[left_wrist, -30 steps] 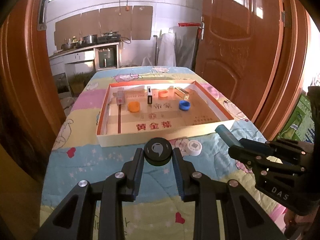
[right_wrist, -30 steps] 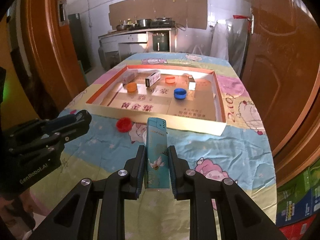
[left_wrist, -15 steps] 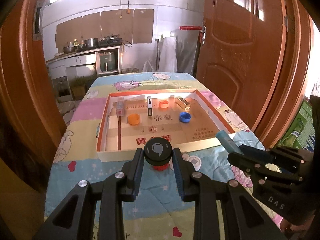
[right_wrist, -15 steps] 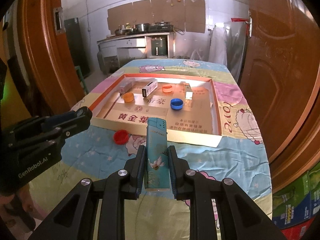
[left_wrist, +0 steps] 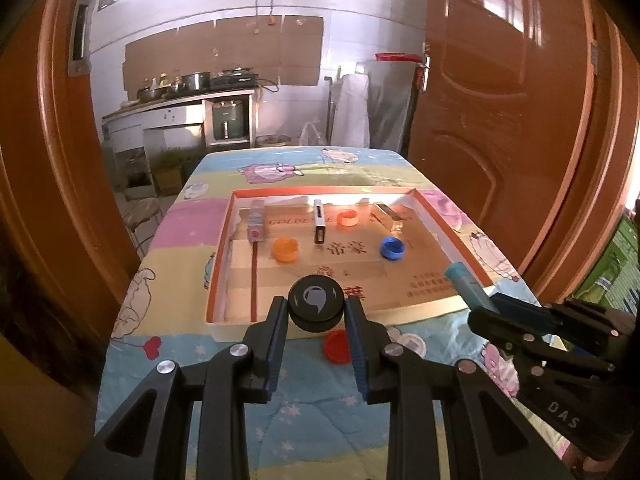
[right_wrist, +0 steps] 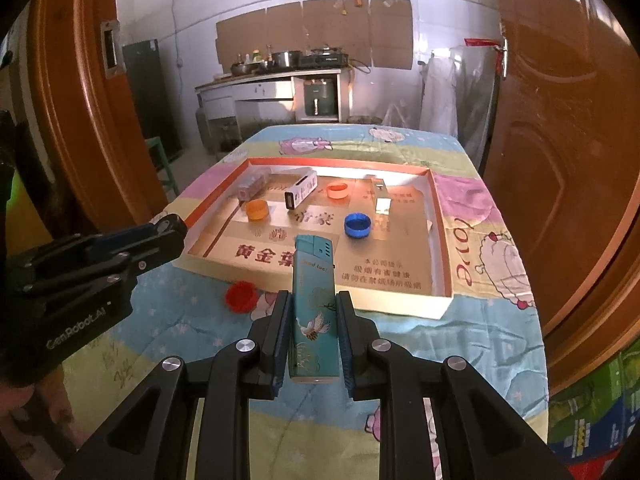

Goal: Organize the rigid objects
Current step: 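Carry the black cap and teal lighter with both grippers toward the box, then lower the black cap and teal lighter into the box and open both grippers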

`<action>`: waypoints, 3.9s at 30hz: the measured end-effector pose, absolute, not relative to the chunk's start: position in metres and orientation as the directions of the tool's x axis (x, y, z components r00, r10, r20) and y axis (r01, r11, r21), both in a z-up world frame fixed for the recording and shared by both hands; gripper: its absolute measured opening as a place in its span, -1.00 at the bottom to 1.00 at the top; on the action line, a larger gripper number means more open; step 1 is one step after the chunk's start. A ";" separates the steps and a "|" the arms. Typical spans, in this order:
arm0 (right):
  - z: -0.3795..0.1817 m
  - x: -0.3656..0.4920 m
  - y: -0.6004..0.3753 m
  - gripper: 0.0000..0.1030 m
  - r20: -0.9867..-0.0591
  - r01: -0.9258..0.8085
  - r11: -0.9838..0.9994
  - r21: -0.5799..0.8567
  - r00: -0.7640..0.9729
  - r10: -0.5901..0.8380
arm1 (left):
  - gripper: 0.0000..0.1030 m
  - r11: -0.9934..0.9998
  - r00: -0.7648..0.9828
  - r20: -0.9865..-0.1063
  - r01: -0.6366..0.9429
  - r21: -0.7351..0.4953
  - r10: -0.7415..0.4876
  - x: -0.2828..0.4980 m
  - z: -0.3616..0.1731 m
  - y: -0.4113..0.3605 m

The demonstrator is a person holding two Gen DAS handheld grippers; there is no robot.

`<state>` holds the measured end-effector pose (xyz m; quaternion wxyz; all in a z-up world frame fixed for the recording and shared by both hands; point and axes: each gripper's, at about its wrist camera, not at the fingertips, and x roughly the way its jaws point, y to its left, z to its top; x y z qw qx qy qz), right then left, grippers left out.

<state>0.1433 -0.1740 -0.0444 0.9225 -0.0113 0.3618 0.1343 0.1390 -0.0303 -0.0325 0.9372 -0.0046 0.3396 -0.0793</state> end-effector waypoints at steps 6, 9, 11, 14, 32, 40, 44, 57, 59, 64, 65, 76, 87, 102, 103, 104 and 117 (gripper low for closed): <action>-0.042 0.156 -0.170 -0.56 -0.668 -0.263 0.962 0.075 0.703 0.244 | -0.42 0.991 0.754 -0.643 0.112 -0.074 -0.134 0.154 -0.036 -0.018; -0.042 0.163 -0.167 -0.56 -0.667 -0.268 0.961 0.072 0.703 0.246 | -0.42 0.992 0.753 -0.646 0.102 -0.074 -0.126 0.162 -0.038 -0.014; -0.042 0.168 -0.166 -0.56 -0.667 -0.271 0.960 0.073 0.702 0.248 | -0.42 0.993 0.751 -0.649 0.098 -0.073 -0.122 0.167 -0.039 -0.013; -0.041 0.177 -0.162 -0.56 -0.668 -0.276 0.959 0.072 0.700 0.251 | -0.43 0.993 0.747 -0.654 0.094 -0.073 -0.119 0.174 -0.042 -0.012; -0.049 0.232 -0.148 -0.56 -0.688 -0.294 0.953 0.078 0.676 0.264 | -0.42 0.995 0.721 -0.687 0.055 -0.081 -0.096 0.218 -0.057 0.005; -0.059 0.252 -0.140 -0.56 -0.704 -0.302 0.950 0.074 0.660 0.264 | -0.42 0.995 0.708 -0.699 0.050 -0.085 -0.096 0.236 -0.065 0.008; -0.064 0.261 -0.138 -0.56 -0.711 -0.302 0.950 0.076 0.652 0.264 | -0.43 0.995 0.702 -0.706 0.047 -0.086 -0.094 0.243 -0.070 0.009; -0.078 0.282 -0.133 -0.56 -0.732 -0.302 0.950 0.079 0.629 0.261 | -0.43 0.995 0.682 -0.725 0.042 -0.088 -0.093 0.256 -0.080 0.013; -0.079 0.283 -0.131 -0.56 -0.735 -0.302 0.950 0.080 0.626 0.261 | -0.43 0.995 0.680 -0.727 0.041 -0.086 -0.091 0.258 -0.081 0.014; -0.083 0.288 -0.129 -0.56 -0.740 -0.305 0.949 0.076 0.621 0.259 | -0.43 0.996 0.674 -0.733 0.041 -0.083 -0.089 0.261 -0.084 0.012; -0.084 0.288 -0.129 -0.56 -0.741 -0.305 0.949 0.075 0.620 0.258 | -0.43 0.996 0.673 -0.734 0.040 -0.080 -0.087 0.262 -0.085 0.012; -0.093 0.294 -0.130 -0.56 -0.752 -0.306 0.949 0.078 0.606 0.257 | -0.43 0.997 0.659 -0.748 0.039 -0.064 -0.074 0.268 -0.094 0.009; -0.103 0.299 -0.127 -0.56 -0.766 -0.307 0.949 0.068 0.593 0.247 | -0.43 0.998 0.652 -0.755 0.056 -0.042 -0.068 0.269 -0.101 0.003; -0.114 0.302 -0.126 -0.56 -0.781 -0.304 0.951 0.058 0.579 0.233 | -0.42 0.998 0.654 -0.754 0.066 -0.025 -0.062 0.269 -0.102 0.003; -0.114 0.302 -0.126 -0.55 -0.782 -0.303 0.951 0.058 0.578 0.232 | -0.42 0.998 0.654 -0.754 0.066 -0.026 -0.062 0.269 -0.102 0.003; -0.115 0.303 -0.127 -0.55 -0.783 -0.303 0.951 0.059 0.578 0.232 | -0.42 0.997 0.653 -0.755 0.067 -0.028 -0.065 0.269 -0.102 0.003; -0.115 0.304 -0.130 -0.52 -0.779 -0.294 0.953 0.074 0.579 0.239 | -0.36 0.995 0.656 -0.748 0.074 -0.066 -0.098 0.269 -0.100 0.003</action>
